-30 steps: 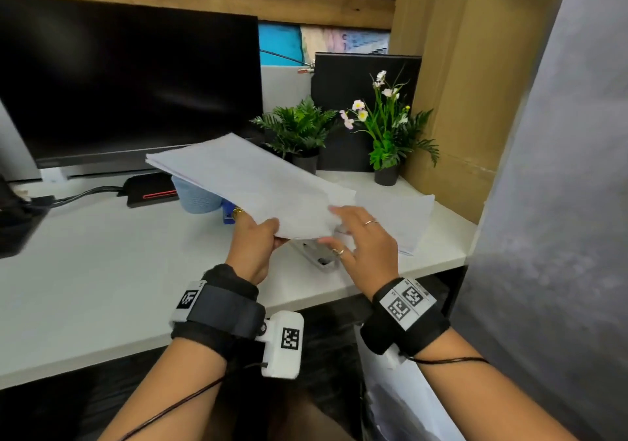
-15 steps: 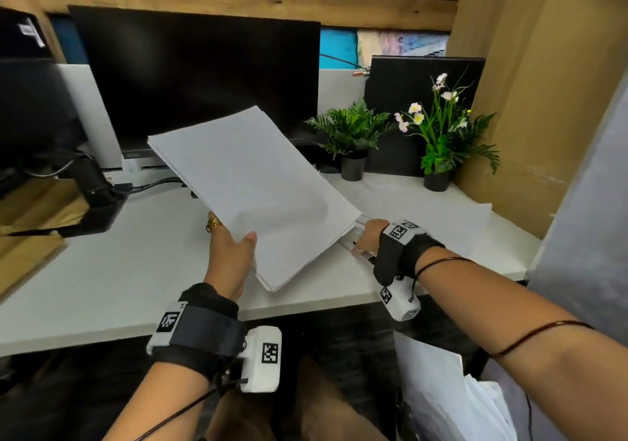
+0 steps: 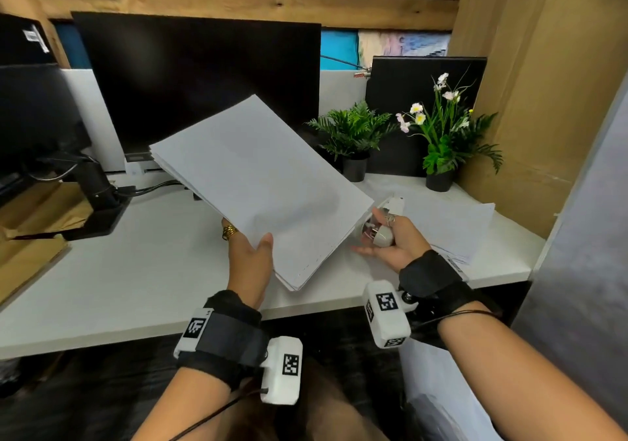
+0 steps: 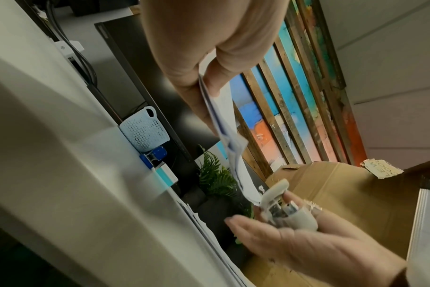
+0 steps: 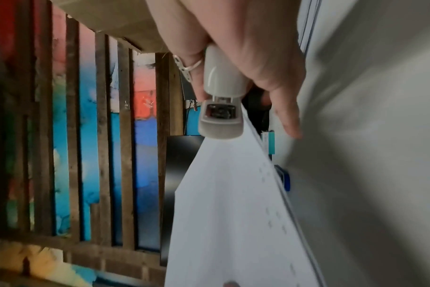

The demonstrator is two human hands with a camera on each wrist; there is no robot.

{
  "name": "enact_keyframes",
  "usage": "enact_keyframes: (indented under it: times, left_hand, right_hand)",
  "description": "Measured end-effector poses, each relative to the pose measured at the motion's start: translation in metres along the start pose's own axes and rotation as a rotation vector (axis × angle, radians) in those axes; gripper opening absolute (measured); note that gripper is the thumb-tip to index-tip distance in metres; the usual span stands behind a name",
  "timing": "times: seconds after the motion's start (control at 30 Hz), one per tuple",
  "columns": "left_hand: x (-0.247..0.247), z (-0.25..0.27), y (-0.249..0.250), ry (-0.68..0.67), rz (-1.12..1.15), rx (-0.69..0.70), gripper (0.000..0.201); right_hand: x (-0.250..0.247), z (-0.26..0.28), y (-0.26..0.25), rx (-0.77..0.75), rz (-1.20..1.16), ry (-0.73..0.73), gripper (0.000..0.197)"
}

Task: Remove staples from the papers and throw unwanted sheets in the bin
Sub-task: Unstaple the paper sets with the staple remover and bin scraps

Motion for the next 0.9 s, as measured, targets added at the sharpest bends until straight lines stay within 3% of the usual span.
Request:
enact_keyframes:
  times: [0.1, 0.23, 0.33, 0.4, 0.47, 0.6, 0.67, 0.77, 0.9]
  left_hand:
    - [0.007, 0.003, -0.01, -0.031, -0.022, -0.028, 0.043]
    - [0.012, 0.007, -0.034, -0.082, -0.053, -0.124, 0.053]
    - [-0.01, 0.006, -0.046, 0.067, -0.253, -0.195, 0.115]
    - [-0.017, 0.005, -0.021, 0.146, -0.433, -0.1, 0.134]
    - [-0.001, 0.002, 0.01, 0.049, -0.63, 0.066, 0.13]
    - [0.062, 0.002, 0.047, -0.384, -1.07, 0.459, 0.11]
    - [0.088, 0.007, 0.054, -0.532, -1.225, 0.592, 0.095]
    - [0.108, 0.009, 0.049, -0.667, -1.249, 0.575, 0.074]
    - [0.113, 0.012, 0.042, -0.732, -1.106, 0.496, 0.048]
  right_hand:
    - [0.01, 0.002, 0.001, -0.039, -0.059, -0.035, 0.011]
    - [-0.01, 0.001, -0.008, -0.176, -0.011, 0.222, 0.029]
    - [-0.02, 0.003, -0.013, -0.223, 0.067, 0.292, 0.029]
    - [-0.022, 0.007, -0.015, -0.244, 0.155, 0.301, 0.026]
    - [-0.018, 0.014, -0.019, -0.274, 0.287, 0.273, 0.021]
    - [-0.006, 0.032, -0.018, -0.275, 0.552, 0.135, 0.017]
    - [-0.006, 0.04, -0.013, -0.253, 0.6, 0.095, 0.023]
    - [-0.009, 0.046, -0.007, -0.234, 0.592, 0.028, 0.031]
    - [-0.016, 0.052, -0.005, -0.227, 0.513, -0.023, 0.03]
Point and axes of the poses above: each hand's wrist, its own z-axis away from the middle knuckle, its own x-axis out of the palm, y = z × x, the point moved 10 cm from there along -z, towards the middle knuckle, and after that the axes turned 11 degrees about x, right-handed, at the moved point
